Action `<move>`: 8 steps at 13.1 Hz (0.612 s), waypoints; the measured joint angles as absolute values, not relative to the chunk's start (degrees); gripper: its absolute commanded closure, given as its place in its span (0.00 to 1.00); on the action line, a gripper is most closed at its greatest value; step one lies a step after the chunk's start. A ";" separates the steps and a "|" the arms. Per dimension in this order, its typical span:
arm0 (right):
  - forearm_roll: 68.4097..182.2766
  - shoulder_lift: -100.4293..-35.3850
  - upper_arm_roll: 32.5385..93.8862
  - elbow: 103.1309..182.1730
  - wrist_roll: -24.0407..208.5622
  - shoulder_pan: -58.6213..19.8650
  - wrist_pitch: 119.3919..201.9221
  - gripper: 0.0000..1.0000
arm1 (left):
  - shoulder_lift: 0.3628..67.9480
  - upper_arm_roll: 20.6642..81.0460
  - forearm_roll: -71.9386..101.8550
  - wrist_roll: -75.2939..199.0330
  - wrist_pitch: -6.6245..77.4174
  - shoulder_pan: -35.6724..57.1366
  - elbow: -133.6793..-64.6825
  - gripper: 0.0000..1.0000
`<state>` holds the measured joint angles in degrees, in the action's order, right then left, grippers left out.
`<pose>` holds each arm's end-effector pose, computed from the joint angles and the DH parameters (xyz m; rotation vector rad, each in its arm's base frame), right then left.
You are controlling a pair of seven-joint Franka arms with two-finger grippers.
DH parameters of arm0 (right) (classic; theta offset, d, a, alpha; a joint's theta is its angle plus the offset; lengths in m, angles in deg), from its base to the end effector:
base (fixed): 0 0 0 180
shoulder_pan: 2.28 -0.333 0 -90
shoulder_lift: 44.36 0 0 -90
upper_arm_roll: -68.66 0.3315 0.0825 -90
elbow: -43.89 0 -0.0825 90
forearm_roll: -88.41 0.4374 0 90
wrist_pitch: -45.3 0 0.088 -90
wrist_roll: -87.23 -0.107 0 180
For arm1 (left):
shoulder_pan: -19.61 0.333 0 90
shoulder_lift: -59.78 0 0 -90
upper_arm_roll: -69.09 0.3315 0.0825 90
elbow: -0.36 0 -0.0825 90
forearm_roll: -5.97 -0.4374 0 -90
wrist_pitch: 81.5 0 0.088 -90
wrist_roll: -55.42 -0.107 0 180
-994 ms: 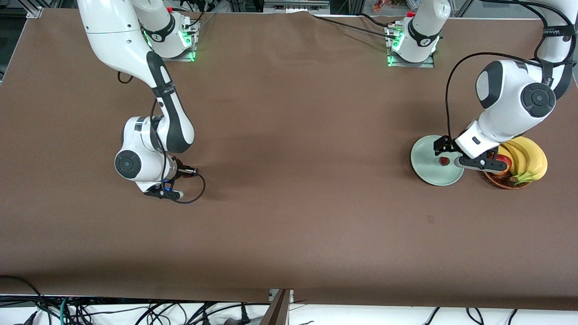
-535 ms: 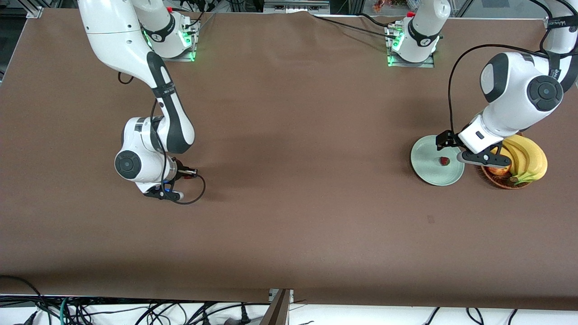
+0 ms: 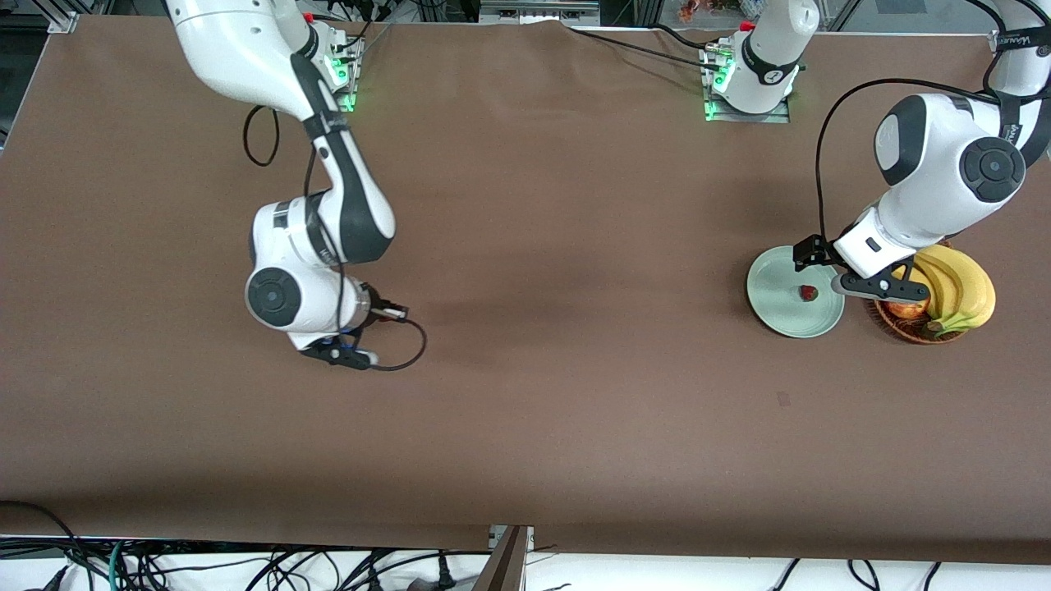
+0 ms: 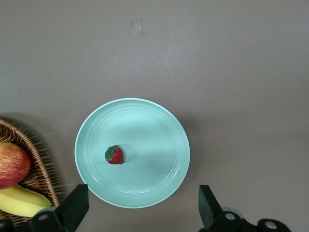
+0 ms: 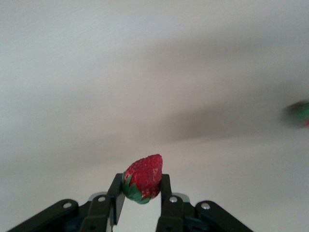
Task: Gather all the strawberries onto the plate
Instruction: 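Grasp a second strawberry with the right gripper, then carry the strawberry toward the plate and release it mid-table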
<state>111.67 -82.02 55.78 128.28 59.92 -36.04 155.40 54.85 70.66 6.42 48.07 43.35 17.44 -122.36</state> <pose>0.6801 0.3169 0.2708 -2.9611 0.3819 0.3932 0.5900 -0.0066 0.3432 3.1268 -0.2100 -0.0760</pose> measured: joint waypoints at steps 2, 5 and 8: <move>113.61 -82.40 59.47 126.94 55.62 -37.04 157.06 0.79 | 54.85 70.76 6.47 48.07 43.35 17.46 -122.36 0.00; 114.65 -84.50 66.98 124.97 44.08 -38.45 165.77 0.79 | 54.85 71.03 7.57 48.07 43.34 17.47 -122.36 0.00; 114.65 -88.88 70.38 123.51 31.80 -44.60 180.75 0.71 | 54.85 71.10 8.43 48.07 43.32 17.47 -122.37 0.00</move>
<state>114.65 -88.88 70.38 123.51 31.80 -44.60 180.75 54.85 71.10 8.43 48.07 43.32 17.47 -122.37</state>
